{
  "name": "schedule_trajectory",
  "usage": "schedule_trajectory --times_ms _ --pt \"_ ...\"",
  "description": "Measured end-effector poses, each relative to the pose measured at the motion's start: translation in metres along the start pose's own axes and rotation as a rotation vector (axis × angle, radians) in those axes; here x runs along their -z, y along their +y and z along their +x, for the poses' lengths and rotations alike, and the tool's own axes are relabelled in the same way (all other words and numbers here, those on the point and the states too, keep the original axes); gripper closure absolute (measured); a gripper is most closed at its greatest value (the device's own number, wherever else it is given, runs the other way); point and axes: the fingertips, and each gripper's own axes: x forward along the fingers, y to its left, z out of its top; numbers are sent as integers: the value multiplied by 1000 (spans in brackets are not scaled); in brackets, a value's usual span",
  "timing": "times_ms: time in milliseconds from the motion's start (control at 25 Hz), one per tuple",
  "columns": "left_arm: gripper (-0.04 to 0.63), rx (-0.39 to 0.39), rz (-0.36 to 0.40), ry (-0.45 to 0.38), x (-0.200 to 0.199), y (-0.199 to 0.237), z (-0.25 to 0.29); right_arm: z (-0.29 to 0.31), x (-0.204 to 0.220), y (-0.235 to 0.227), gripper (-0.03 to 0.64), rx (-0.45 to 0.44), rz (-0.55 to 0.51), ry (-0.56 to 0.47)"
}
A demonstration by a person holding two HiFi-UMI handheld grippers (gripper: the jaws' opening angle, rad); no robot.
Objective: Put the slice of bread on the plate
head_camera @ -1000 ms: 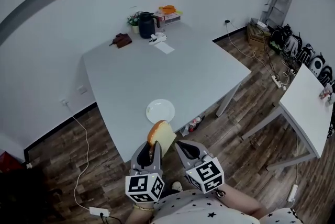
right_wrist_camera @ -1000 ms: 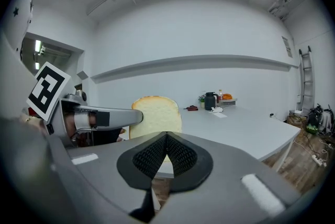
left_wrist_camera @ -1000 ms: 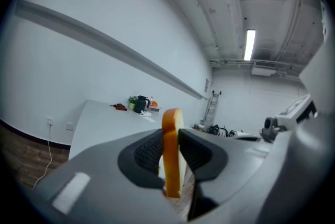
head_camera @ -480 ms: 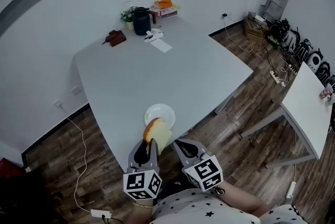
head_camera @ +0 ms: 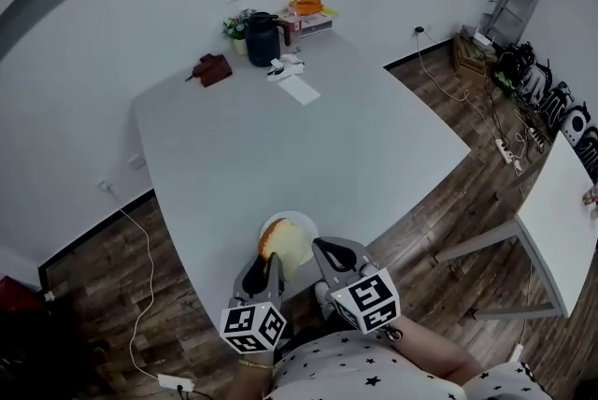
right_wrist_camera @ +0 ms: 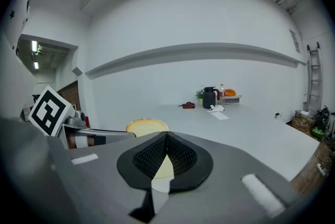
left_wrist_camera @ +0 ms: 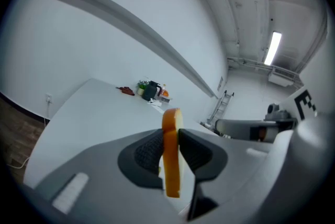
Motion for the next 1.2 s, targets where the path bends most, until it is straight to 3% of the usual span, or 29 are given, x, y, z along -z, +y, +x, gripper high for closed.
schedule_trajectory --times_ms 480,1040,1200 --pt "500 -70 -25 109 28 17 56 44 -4 -37 618 -70 6 44" --pt "469 -318 -42 211 52 80 75 61 1 -46 618 -118 8 72" --pt "451 -381 -8 261 62 96 76 61 2 -49 618 -117 3 70"
